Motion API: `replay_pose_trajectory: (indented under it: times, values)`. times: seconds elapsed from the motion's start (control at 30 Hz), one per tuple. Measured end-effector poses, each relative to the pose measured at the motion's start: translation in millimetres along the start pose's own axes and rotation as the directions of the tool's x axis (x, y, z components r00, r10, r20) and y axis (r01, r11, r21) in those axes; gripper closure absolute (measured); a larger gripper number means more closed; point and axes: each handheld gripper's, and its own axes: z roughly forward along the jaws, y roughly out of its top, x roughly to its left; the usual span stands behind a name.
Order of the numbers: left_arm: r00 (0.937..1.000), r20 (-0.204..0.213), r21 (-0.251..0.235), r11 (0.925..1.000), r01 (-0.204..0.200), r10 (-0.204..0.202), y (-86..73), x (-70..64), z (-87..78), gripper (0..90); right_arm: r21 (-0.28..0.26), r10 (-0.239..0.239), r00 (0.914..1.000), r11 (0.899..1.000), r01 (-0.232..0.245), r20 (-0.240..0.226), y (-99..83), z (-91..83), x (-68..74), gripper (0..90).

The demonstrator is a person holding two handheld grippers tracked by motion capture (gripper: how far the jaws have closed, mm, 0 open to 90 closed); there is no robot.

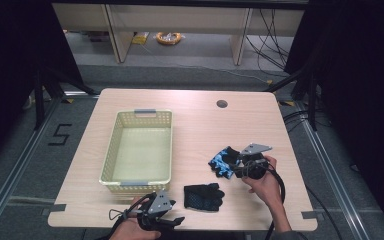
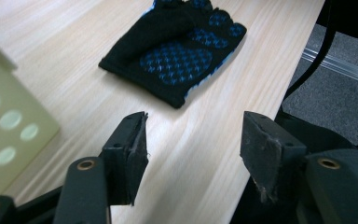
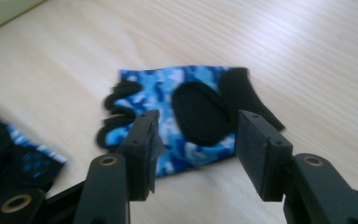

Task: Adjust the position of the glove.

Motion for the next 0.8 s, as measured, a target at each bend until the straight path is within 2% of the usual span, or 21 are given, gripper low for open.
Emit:
replay_pose_trajectory:
  times: [0.03, 0.07, 0.1, 0.13, 0.17, 0.2, 0.23, 0.27, 0.3, 0.33, 0.37, 0.4, 0.43, 0.47, 0.5, 0.63, 0.67, 0.7, 0.73, 0.77, 0.8]
  values:
    - [1.0, 0.0, 0.0, 1.0, 0.0, 0.0, 0.0, 0.0, 0.0, 40.0, 0.0, 0.0, 1.0, 1.0, 0.0, 0.0, 0.0, 0.0, 0.0, 50.8]
    - [1.0, 0.002, 0.006, 0.9999, 0.009, -0.009, -3.0, 0.2, -1.6, 39.5, 0.026, 0.077, 0.9964, 0.997, -0.078, 0.036, 0.3, 2.3, -5.9, 50.8]
    - [1.0, 0.002, 0.006, 0.9999, 0.009, -0.009, -3.0, 0.2, -1.6, 39.5, 0.026, 0.077, 0.9964, 0.997, -0.078, 0.036, 0.3, 2.3, -5.9, 50.8]
    - [0.9999, 0.009, 0.003, 0.9999, 0.013, -0.013, -4.4, 0.0, -2.8, 39.5, 0.048, 0.158, 0.9841, 0.986, -0.162, 0.08, -0.9, 5.7, -10.3, 49.5]
    - [0.9997, 0.007, 0.003, 0.9997, 0.024, -0.024, -5.3, 0.1, -2.8, 39.4, 0.052, 0.191, 0.9772, 0.979, -0.196, 0.093, -0.9, 6.7, -11.2, 49.0]
    - [0.9998, 0.002, 0.006, 0.9998, 0.018, -0.018, -6.0, 0.5, -3.8, 39.4, 0.052, 0.191, 0.9772, 0.979, -0.196, 0.093, -0.9, 6.7, -11.2, 49.0]
    - [0.9999, 0.009, 0.002, 0.9999, 0.01, -0.01, -6.3, 0.4, -5.1, 39.4, 0.046, 0.224, 0.9689, 0.972, -0.23, 0.106, -1.0, 8.1, -13.3, 48.4]
    - [1.0, 0.003, -0.001, 1.0, -0.004, 0.004, -6.2, 1.5, -6.1, 39.4, 0.025, 0.299, 0.9465, 0.952, -0.304, 0.123, 0.0, 9.9, -14.4, 47.5]
    - [0.9999, 0.003, -0.001, 0.9999, 0.01, -0.01, -6.3, 0.7, -6.8, 39.4, 0.025, 0.299, 0.9465, 0.952, -0.304, 0.123, 0.0, 9.9, -14.4, 47.5]
    - [0.9998, 0.009, -0.028, 0.9995, 0.016, -0.015, -5.7, 0.0, -7.3, 39.4, 0.025, 0.314, 0.9401, 0.947, -0.32, 0.132, 0.7, 11.9, -14.4, 47.5]
    - [0.9998, 0.009, -0.028, 0.9995, 0.016, -0.015, -5.7, 0.0, -7.3, 39.4, 0.025, 0.314, 0.9401, 0.947, -0.32, 0.132, 0.7, 11.9, -14.4, 47.5]
    - [0.9992, 0.011, -0.03, 0.9988, 0.04, -0.039, -6.2, -1.4, -7.8, 39.4, 0.009, 0.343, 0.9302, 0.938, -0.347, 0.132, 3.5, 15.4, -9.4, 47.7]
    - [0.9998, 0.01, -0.008, 0.9998, 0.018, -0.018, -6.2, 0.6, -9.8, 39.3, 0.008, 0.353, 0.925, 0.934, -0.357, 0.142, 4.2, 17.2, -8.4, 47.7]
    - [0.9998, 0.01, -0.008, 0.9998, 0.018, -0.018, -6.2, 0.6, -9.8, 39.2, 0.008, 0.353, 0.925, 0.934, -0.357, 0.142, 4.2, 17.2, -8.4, 47.7]
    - [0.9997, 0.014, -0.014, 0.9997, 0.022, -0.021, -6.7, 0.5, -10.8, 39.2, 0.012, 0.385, 0.912, 0.92, -0.391, 0.141, 5.2, 20.7, -5.4, 47.1]
    - [0.9999, 0.004, -0.021, 0.9997, 0.01, -0.01, -7.7, 1.6, -11.3, 39.3, 0.023, 0.391, 0.9066, 0.916, -0.4, 0.157, 3.9, 25.8, -5.0, 46.0]
    - [0.9997, 0.005, -0.014, 0.9996, 0.025, -0.025, -8.4, 1.7, -11.8, 39.2, 0.026, 0.45, 0.8771, 0.887, -0.46, 0.168, 5.2, 29.6, -1.3, 46.2]
    - [0.9996, 0.01, -0.017, 0.9995, 0.027, -0.027, -8.5, 1.7, -11.8, 39.2, 0.027, 0.395, 0.9032, 0.914, -0.404, 0.169, 1.1, 31.4, -4.8, 46.2]
    - [0.9994, 0.011, -0.021, 0.9992, 0.032, -0.032, -8.5, 1.4, -11.9, 39.2, 0.036, 0.408, 0.8962, 0.907, -0.42, 0.175, 1.9, 32.3, -4.3, 46.7]
    - [0.9994, 0.011, -0.021, 0.9992, 0.032, -0.032, -8.5, 1.4, -11.9, 39.2, 0.036, 0.408, 0.8962, 0.907, -0.42, 0.175, 1.9, 32.3, -4.3, 46.7]
    - [0.9998, 0.008, -0.031, 0.9993, 0.019, -0.019, -7.6, 2.6, -12.0, 39.1, 0.041, 0.394, 0.9004, 0.912, -0.408, 0.184, 1.6, 35.2, -3.9, 48.2]
